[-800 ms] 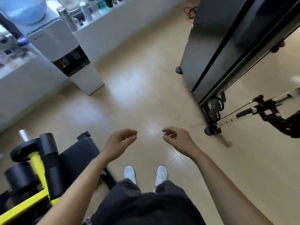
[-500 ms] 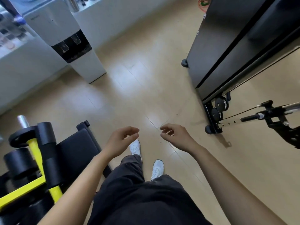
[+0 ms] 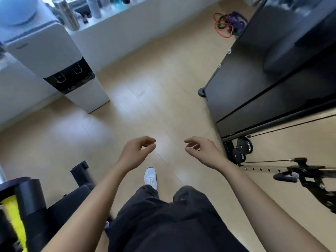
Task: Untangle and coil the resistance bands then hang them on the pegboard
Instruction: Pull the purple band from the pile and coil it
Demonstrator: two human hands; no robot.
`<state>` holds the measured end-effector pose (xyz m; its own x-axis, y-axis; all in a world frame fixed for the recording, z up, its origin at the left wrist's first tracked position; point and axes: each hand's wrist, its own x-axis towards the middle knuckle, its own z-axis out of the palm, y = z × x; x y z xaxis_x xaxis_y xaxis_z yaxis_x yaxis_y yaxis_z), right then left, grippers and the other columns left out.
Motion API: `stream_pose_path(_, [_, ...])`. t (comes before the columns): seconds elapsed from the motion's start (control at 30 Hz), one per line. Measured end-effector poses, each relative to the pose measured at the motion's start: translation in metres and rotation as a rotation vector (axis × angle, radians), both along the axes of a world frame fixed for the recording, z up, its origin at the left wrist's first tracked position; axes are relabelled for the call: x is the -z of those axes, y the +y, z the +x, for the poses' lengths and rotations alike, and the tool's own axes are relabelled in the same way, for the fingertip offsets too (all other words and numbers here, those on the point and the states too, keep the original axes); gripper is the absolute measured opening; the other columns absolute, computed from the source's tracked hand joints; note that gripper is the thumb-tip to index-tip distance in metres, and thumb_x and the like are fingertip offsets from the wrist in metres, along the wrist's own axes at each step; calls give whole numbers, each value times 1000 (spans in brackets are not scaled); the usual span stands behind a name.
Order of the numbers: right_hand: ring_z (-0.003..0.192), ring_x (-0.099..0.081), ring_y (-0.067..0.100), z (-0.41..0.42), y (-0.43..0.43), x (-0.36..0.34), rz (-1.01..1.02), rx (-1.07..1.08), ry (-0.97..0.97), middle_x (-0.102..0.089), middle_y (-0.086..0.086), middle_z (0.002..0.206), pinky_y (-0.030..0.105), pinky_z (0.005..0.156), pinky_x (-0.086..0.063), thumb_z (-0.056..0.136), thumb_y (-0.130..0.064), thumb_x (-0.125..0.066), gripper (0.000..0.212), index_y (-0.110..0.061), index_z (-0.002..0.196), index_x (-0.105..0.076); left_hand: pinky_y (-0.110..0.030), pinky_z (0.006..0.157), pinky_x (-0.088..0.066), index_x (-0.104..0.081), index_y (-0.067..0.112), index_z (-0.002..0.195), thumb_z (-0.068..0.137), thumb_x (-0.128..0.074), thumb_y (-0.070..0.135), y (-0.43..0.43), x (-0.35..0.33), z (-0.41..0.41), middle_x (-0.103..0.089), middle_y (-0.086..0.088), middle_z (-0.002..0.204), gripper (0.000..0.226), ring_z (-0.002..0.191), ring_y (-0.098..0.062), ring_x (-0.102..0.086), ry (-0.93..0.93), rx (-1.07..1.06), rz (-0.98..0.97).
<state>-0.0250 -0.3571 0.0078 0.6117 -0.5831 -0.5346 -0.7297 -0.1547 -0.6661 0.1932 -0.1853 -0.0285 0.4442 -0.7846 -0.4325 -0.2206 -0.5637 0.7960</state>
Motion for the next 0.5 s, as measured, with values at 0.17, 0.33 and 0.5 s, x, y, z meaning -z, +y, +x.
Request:
stream_pose_path(0.17, [85, -63, 3, 49, -61, -7, -23, 88, -36, -69, -14, 97, 18, 75, -45, 93, -27, -65, 22, -28, 115, -70, -23, 87, -47, -75, 27, 111, 96, -66, 30, -83, -10, 58, -73, 17, 105, 17, 100, 4, -63, -22, 70, -24])
stream_pose_path(0.33, [80, -62, 3, 92, -130, 1, 12, 118, -64, -70, -11, 95, 15, 73, -43, 94, -25, -66, 20, -28, 113, -70, -19, 83, -46, -74, 29, 109, 96, -66, 31, -169, -10, 102, -73, 18, 104, 15, 99, 6, -63, -19, 117, -6])
stream_pose_path(0.5, [80, -61, 5, 131, -217, 22, 83, 108, -91, -68, -12, 96, 22, 79, -47, 94, -24, -66, 21, -27, 114, -69, -23, 84, -47, -73, 31, 107, 96, -65, 33, -258, -2, 135, -72, 19, 105, 14, 99, 6, -62, -37, 142, 64])
